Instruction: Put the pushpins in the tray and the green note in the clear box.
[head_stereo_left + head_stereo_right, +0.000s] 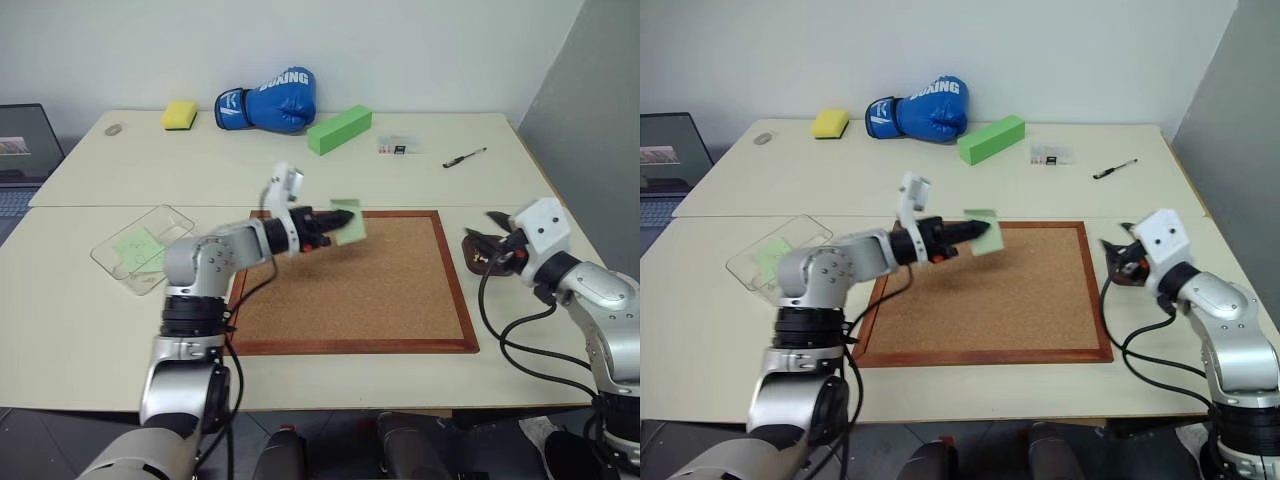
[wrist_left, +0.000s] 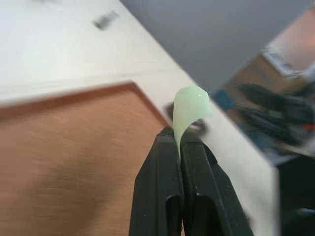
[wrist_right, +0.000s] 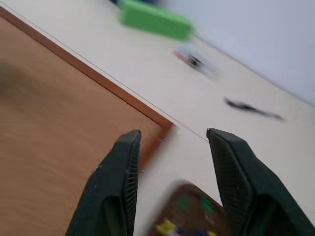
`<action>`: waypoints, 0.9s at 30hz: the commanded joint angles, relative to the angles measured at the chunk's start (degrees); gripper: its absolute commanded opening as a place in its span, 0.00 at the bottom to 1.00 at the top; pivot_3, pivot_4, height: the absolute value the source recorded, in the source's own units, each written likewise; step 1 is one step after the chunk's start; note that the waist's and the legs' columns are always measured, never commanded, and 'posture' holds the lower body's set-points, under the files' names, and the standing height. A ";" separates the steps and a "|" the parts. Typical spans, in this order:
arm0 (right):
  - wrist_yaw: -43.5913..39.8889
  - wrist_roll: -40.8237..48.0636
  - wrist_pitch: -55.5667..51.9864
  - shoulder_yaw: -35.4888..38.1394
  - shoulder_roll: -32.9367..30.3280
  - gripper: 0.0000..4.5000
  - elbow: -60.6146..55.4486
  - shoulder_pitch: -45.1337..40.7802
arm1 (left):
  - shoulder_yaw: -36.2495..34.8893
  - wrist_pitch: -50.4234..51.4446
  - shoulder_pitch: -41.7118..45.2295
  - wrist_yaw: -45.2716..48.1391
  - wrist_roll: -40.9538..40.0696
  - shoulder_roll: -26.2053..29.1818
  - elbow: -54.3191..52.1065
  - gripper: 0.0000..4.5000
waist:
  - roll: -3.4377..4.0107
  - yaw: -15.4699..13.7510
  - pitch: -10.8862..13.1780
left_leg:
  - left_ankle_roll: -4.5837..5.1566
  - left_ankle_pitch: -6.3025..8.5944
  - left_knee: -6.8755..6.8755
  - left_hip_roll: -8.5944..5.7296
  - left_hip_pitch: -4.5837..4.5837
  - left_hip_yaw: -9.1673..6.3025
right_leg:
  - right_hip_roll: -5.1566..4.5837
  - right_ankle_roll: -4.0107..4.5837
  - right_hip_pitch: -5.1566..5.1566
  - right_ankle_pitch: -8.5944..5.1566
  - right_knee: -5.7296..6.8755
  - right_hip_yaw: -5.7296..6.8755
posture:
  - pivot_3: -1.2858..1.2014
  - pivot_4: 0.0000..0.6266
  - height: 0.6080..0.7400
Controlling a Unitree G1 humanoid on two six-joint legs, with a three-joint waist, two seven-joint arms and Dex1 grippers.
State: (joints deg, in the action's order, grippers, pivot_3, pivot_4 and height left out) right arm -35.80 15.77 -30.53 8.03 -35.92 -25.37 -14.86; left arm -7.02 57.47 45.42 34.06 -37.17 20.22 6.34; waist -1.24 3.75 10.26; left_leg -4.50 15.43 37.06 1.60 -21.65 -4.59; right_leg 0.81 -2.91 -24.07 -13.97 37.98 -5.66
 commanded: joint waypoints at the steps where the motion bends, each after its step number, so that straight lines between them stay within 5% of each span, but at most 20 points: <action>1: -2.42 6.86 -5.45 -3.41 1.05 0.50 -6.19 -6.00 | 1.58 -6.93 0.84 -1.94 7.45 6.55 -5.98 0.00 | -0.01 -0.04 0.01 | -0.01 0.00 0.01 -0.01 -0.01 0.02 | -0.01 0.00 0.01 0.00 -0.02 -0.02 | 0.52 0.24 1.00; 11: -5.36 6.04 -4.66 -16.12 6.39 0.50 2.17 -20.08 | 2.98 -18.45 -5.02 -7.18 25.25 22.66 -1.27 0.00 | -0.12 -0.26 0.09 | 0.00 0.00 -0.02 0.02 -0.10 0.00 | -0.02 0.02 -0.08 0.00 -0.09 0.06 | 0.52 0.24 1.00; 27: -9.63 1.57 1.33 -24.04 12.09 0.50 9.74 -24.20 | 2.86 -29.43 -11.47 -11.10 37.13 25.46 10.91 0.00 | -0.17 -0.71 0.12 | 0.01 0.00 -0.01 0.04 -0.20 -0.03 | -0.06 0.06 -0.17 -0.01 -0.03 0.15 | 0.52 0.24 1.00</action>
State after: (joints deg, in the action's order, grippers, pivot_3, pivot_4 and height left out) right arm -44.65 17.50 -30.64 -16.08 -24.02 -14.86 -37.60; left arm -3.14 29.15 34.36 23.84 -1.24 44.81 18.35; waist -1.41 3.04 10.39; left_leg -4.49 15.43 37.05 1.64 -21.85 -4.62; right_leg 0.75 -2.85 -24.24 -13.97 37.96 -5.51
